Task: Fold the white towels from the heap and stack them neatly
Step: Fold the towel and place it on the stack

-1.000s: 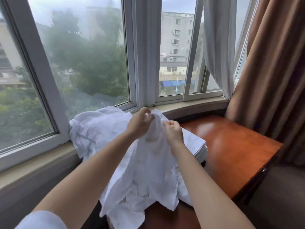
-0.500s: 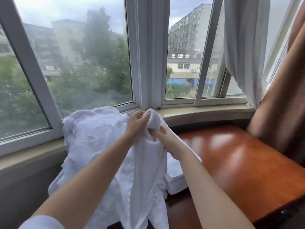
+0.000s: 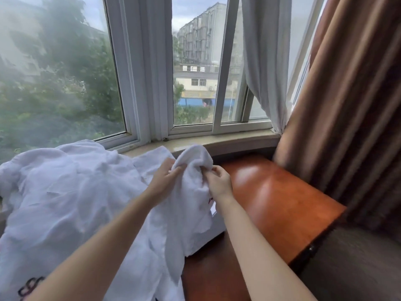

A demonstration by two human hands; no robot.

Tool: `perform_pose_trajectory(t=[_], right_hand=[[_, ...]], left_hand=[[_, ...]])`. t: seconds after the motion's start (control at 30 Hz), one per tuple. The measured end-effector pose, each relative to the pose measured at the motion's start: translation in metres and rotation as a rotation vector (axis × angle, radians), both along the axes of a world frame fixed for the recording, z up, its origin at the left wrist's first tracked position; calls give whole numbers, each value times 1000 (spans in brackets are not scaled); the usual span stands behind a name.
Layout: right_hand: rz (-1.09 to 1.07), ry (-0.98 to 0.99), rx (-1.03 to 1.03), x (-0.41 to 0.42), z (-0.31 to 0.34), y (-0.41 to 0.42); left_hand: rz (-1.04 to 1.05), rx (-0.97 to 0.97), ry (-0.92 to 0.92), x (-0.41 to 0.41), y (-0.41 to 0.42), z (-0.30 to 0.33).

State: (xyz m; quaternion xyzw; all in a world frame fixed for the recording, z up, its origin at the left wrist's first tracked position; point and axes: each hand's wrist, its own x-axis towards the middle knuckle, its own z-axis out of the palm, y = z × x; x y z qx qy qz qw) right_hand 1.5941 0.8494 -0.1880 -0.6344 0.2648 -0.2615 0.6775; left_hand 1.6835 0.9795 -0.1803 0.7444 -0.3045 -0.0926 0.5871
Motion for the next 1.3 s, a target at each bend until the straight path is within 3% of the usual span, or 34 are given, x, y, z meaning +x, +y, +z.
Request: perform_pose_trajectory(t=[0.3, 0.57, 0.73, 1.03, 1.3], right_hand=[[-92, -130, 15, -19, 24, -149], [15, -75, 90, -28, 28, -317], [3, -42, 174, -26, 1, -380], [-106, 1, 179, -38, -40, -473], [-94, 32, 175, -70, -48, -599]], left_hand=[[127, -86, -73, -17, -157, 14], [240, -77, -10, -33, -321, 14], [310, -55, 50, -34, -385, -12], [215, -3, 173, -16, -518, -66], [220, 60, 219, -43, -643, -71]])
